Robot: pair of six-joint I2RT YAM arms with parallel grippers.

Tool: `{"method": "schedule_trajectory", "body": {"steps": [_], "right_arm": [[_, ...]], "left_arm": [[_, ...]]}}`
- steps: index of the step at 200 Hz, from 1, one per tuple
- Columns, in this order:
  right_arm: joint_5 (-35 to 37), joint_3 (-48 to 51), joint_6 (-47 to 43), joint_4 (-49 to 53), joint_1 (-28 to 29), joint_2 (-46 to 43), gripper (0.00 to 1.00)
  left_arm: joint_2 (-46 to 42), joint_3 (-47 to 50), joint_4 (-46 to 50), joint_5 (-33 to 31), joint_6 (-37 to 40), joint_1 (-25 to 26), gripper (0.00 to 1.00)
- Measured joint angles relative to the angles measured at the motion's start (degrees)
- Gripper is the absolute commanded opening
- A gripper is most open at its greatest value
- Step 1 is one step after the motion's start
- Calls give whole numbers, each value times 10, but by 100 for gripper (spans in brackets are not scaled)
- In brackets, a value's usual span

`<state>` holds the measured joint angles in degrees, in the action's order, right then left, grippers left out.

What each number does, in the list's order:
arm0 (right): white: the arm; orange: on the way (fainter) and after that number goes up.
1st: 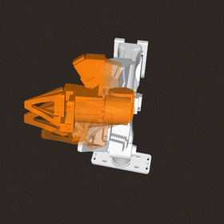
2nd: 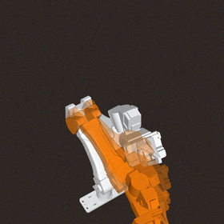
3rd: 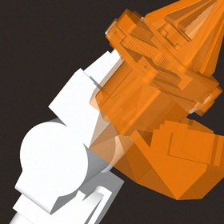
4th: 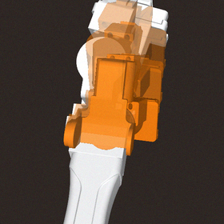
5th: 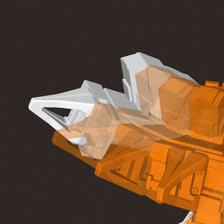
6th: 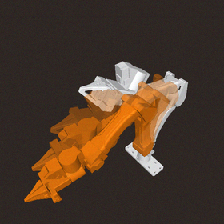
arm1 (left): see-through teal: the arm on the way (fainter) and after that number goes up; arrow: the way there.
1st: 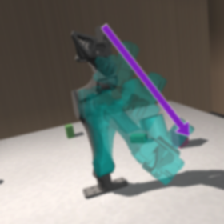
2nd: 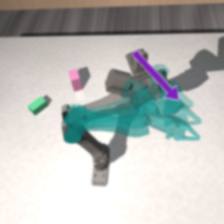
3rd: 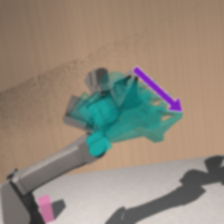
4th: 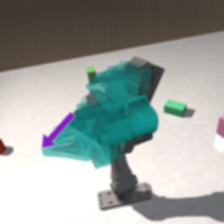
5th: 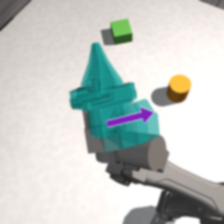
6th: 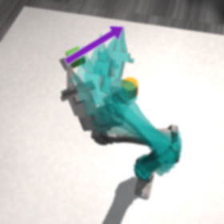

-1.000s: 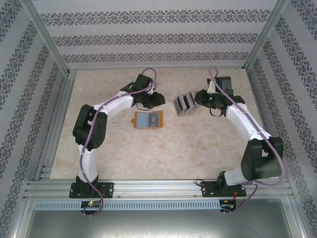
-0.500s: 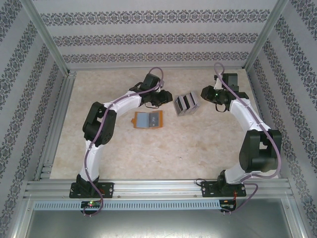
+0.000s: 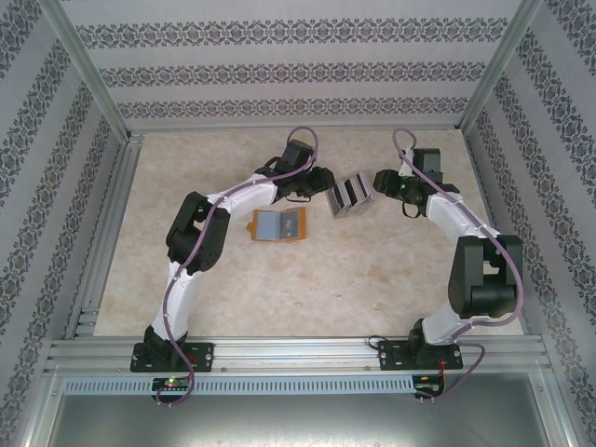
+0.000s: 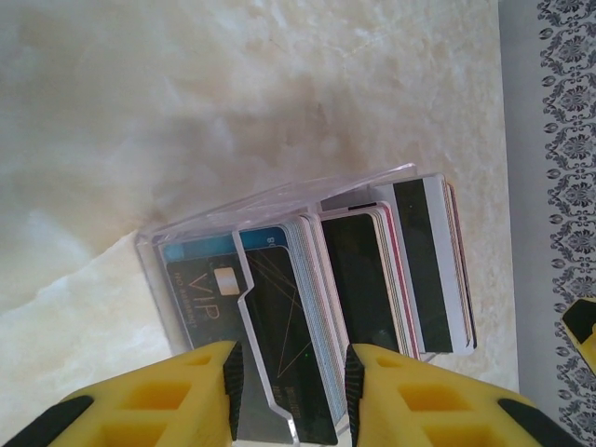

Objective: Put the credit cards into the card holder
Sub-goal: Pick up the credit card from the storage box.

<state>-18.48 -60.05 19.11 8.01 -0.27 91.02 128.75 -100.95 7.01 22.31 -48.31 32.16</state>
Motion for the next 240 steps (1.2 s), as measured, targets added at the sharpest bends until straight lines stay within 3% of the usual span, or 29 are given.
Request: {"method": "schedule_trajectory", "body": {"steps": [57, 86, 140, 240], "right_arm": [[-6, 36, 14, -53, -13, -3, 53], [-43, 42, 33, -87, -30, 17, 58], [-83, 42, 34, -105, -19, 83, 57], [-131, 40, 42, -166, -18, 90, 57]], "left_arm": [[47, -39, 2, -8, -2, 17, 39], [52, -49, 3, -7, -2, 20, 39], [56, -61, 5, -7, -2, 20, 39], [57, -63, 28, -8, -1, 20, 39]]}}
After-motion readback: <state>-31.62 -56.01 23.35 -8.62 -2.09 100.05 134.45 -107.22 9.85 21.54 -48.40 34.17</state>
